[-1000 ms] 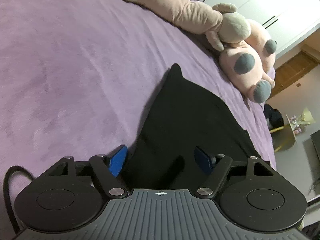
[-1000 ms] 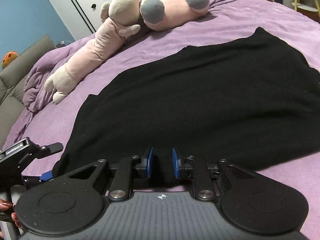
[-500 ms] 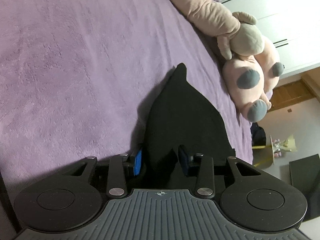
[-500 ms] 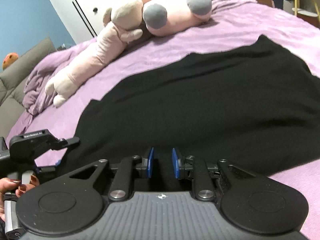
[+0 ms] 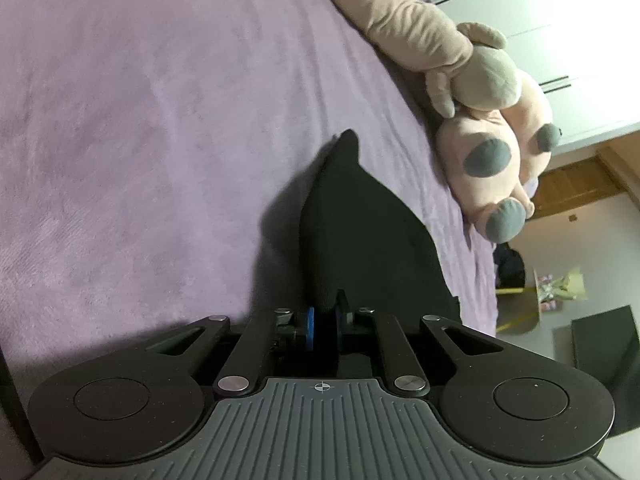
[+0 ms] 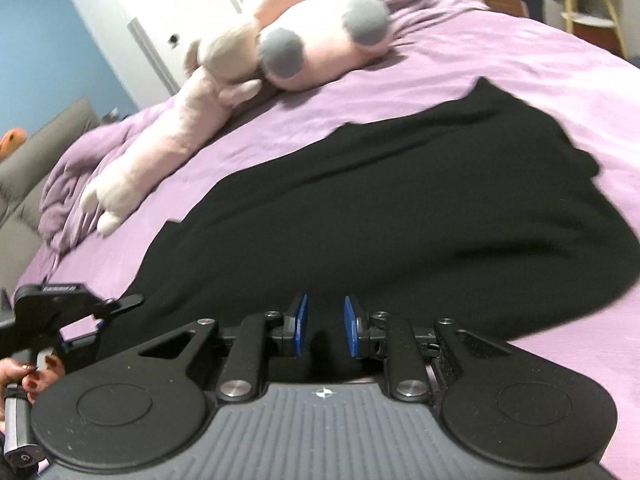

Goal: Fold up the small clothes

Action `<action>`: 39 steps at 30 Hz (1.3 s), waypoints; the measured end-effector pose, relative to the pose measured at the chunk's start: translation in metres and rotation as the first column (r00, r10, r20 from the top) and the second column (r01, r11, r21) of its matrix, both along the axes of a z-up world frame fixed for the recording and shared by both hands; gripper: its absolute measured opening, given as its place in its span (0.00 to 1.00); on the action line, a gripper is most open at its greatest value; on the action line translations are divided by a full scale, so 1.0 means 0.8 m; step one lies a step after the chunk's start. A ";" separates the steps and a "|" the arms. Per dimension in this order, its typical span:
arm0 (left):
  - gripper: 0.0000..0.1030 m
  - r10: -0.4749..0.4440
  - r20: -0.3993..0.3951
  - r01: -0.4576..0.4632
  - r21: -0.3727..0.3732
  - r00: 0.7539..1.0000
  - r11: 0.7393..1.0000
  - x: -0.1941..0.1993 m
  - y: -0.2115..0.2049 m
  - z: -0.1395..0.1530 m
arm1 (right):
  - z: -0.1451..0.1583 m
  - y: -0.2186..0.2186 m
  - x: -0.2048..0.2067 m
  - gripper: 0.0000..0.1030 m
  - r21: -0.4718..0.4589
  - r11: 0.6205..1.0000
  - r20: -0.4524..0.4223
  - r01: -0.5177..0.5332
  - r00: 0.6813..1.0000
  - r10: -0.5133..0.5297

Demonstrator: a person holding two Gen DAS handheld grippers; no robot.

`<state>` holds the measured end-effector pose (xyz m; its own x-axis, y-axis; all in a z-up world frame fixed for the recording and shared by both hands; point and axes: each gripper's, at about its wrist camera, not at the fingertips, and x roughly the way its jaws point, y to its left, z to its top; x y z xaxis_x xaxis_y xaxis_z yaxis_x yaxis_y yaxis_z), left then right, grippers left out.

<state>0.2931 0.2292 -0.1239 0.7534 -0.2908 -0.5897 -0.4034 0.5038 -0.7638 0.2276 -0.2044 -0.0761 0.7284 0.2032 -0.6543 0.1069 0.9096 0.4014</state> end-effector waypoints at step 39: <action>0.51 -0.293 -0.018 0.291 0.188 0.956 0.938 -0.014 -0.163 0.037 | -0.019 -0.041 0.012 0.47 0.221 0.974 -0.067 -0.042 0.996 0.058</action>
<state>0.2823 0.0992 -0.0942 0.6577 -0.3847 -0.6476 -0.2102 0.7319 -0.6482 0.2373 -0.2370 -0.0913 0.6658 0.3820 -0.6409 0.1000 0.8056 0.5840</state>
